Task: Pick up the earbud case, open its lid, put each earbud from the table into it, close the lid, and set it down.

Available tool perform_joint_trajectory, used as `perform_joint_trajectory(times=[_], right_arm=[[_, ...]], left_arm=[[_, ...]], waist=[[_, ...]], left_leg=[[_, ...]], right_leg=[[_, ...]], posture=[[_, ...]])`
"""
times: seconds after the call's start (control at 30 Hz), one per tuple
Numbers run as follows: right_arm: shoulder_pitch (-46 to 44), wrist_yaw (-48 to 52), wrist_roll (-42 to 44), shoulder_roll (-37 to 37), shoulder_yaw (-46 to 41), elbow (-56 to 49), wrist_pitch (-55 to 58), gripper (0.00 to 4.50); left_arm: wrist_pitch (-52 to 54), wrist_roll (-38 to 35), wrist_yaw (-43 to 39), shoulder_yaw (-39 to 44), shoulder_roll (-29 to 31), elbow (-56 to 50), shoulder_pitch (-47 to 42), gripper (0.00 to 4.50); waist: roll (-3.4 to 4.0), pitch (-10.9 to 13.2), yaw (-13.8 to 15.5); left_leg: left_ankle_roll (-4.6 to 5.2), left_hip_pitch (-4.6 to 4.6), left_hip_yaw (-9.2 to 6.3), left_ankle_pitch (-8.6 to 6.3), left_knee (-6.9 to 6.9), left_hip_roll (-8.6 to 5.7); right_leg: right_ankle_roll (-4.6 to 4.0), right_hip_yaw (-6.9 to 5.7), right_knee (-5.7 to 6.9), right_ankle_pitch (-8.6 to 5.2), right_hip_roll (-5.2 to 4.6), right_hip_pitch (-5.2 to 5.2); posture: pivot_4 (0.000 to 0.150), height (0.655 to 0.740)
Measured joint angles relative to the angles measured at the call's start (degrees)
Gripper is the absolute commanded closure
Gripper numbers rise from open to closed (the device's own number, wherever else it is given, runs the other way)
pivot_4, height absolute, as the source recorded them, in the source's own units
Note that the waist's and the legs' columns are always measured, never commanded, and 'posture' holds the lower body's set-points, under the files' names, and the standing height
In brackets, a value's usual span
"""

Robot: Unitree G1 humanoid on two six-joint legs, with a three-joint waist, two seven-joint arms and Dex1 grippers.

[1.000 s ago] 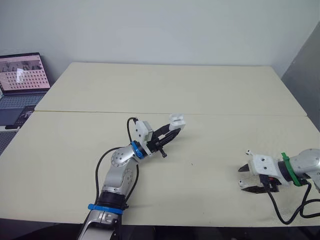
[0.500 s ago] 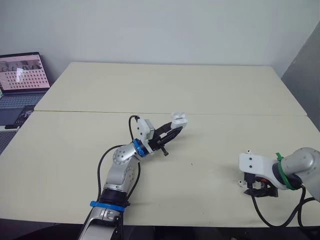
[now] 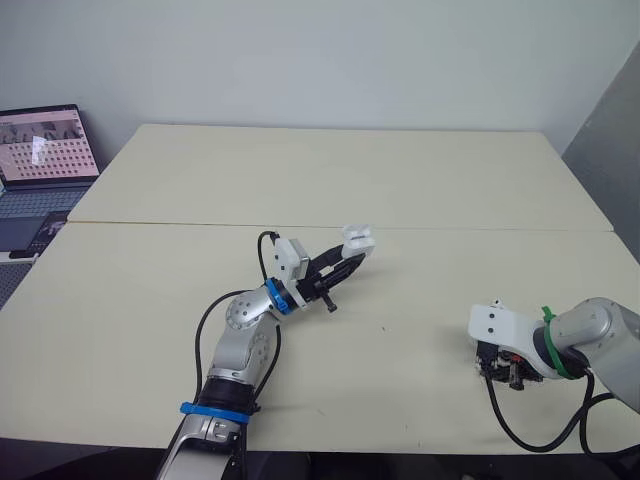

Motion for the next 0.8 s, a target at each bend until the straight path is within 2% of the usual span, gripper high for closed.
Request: perform_joint_trajectory(times=[0.37, 0.53, 0.7, 0.8], right_arm=[[-0.10, -2.40, 1.31, 1.70, -2.02, -0.02, -1.87, 4.12], [-3.18, -10.08, 2.01, 12.59, -12.62, 4.33, -7.25, 4.12], [-6.66, -20.34, 9.82, 35.98, -26.51, 6.33, -10.57, 4.12], [-8.50, -25.30, 15.12, 46.11, -31.29, 5.39, -10.77, 4.12]], left_arm=[[-0.02, 0.00, 0.09, 0.01, 0.12, -0.03, 0.83, 3.73], [-0.03, 0.01, 0.13, -0.06, 0.05, -0.05, 0.87, 3.73], [-0.10, 3.22, 3.33, -0.54, -0.75, 0.09, 1.06, 3.73], [-0.06, 3.58, 4.46, -1.07, -1.83, 0.04, 1.07, 3.73]], waist=[[0.00, 0.00, -0.03], [-0.02, 0.01, -0.06], [-0.08, 0.04, -0.15], [-0.08, 0.04, -0.14]], left_leg=[[0.00, 0.00, 0.01, 0.00, -0.01, 0.00], [0.00, -0.02, -0.01, 0.00, -0.01, 0.00], [-0.01, -0.05, -0.02, 0.01, -0.05, 0.01], [-0.01, -0.06, -0.04, 0.01, -0.05, -0.01]], right_leg=[[0.00, 0.01, 0.00, 0.00, 0.00, 0.00], [0.01, 0.00, 0.01, 0.01, 0.02, -0.02], [0.01, 0.02, 0.04, 0.01, 0.04, -0.05], [0.01, 0.01, 0.03, 0.01, 0.03, -0.05]], posture=[[0.150, 0.7400], [0.150, 0.7400], [0.150, 0.7400], [0.150, 0.7400]])
